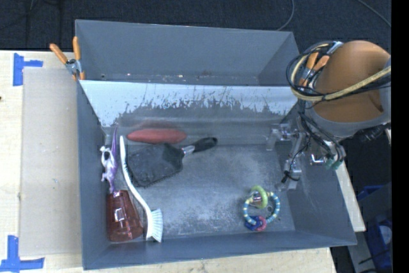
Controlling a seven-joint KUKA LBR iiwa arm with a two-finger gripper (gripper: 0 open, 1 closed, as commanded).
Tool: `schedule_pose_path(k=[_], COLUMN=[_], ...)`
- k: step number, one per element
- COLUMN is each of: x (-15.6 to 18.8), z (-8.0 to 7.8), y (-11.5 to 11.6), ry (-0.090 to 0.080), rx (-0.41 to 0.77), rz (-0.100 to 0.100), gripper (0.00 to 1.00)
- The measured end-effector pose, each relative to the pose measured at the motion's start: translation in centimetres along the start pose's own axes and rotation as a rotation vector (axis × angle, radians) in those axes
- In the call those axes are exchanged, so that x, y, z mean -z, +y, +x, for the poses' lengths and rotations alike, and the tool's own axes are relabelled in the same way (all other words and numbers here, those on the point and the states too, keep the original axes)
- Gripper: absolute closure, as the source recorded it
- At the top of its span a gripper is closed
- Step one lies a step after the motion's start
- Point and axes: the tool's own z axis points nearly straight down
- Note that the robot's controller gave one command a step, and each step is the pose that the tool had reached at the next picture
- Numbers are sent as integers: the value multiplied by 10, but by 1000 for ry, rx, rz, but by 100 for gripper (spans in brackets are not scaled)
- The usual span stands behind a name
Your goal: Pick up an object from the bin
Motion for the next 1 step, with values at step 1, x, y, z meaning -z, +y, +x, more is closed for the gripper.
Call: schedule_pose_path(k=[1], x=[4], z=[-2], y=[0], ry=[-7], rx=[2], rz=[1], gripper=[0])
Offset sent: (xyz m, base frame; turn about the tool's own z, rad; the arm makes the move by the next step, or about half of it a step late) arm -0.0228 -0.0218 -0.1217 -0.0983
